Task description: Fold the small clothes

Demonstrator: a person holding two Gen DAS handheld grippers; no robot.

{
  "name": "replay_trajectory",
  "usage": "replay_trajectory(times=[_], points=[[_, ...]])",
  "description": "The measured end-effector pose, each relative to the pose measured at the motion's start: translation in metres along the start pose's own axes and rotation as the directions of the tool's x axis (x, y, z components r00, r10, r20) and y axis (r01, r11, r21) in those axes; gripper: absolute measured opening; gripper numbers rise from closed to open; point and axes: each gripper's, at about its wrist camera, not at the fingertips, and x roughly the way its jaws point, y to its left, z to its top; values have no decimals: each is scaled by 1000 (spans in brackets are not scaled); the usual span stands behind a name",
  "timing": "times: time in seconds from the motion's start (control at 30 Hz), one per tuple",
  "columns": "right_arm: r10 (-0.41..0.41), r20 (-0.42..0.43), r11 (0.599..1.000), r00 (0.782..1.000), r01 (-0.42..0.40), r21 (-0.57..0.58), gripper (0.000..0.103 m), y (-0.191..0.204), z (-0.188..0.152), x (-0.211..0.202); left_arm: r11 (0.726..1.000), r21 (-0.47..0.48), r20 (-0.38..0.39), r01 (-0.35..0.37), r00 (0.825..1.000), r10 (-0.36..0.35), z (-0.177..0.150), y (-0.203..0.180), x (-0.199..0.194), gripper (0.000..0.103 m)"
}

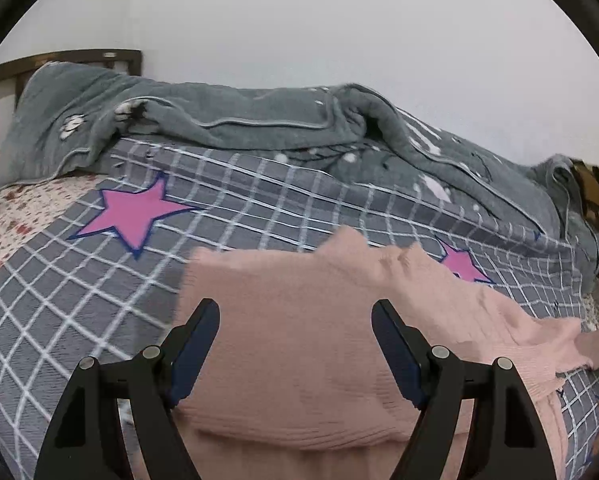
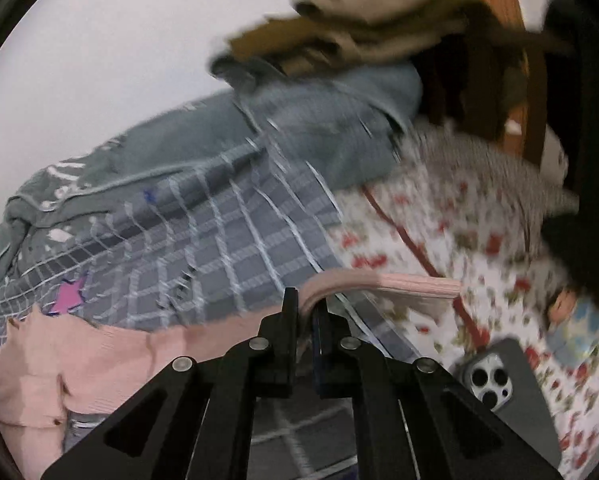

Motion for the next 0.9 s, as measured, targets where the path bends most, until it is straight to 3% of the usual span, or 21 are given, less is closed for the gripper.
replay_trajectory(times=[0.2, 0.37, 0.5, 0.6, 0.7, 0.8, 0.9], points=[[52, 97, 990, 994, -39, -134, 6, 80, 22, -48, 996, -84, -11, 10, 1000, -11, 4, 43, -12, 77], [147, 118, 960, 982, -113, -258, 6, 179, 21, -93, 988, -153, 6, 23, 1000, -23, 6, 86, -30, 77], [255, 98, 918, 962, -209, -337, 6, 260, 6, -123, 986, -155, -64, -52, 997, 42, 5, 117, -20, 77], [361, 33, 863, 932, -320, -391, 6, 332, -20, -136, 980, -187, -103, -68, 993, 50, 3, 137, -14, 77], [447, -87, 804, 890, -442, -398, 6, 390, -56, -131, 973, -216, -117, -77, 992, 53, 2, 153, -14, 77], [481, -211, 750, 851, -524, -403, 6, 436, -101, -117, 965, -255, -123, -69, 992, 38, 1, 166, -14, 77], [482, -328, 730, 813, -579, -363, 9, 457, -134, -97, 966, -248, -142, -78, 989, 44, 0, 166, -10, 77]])
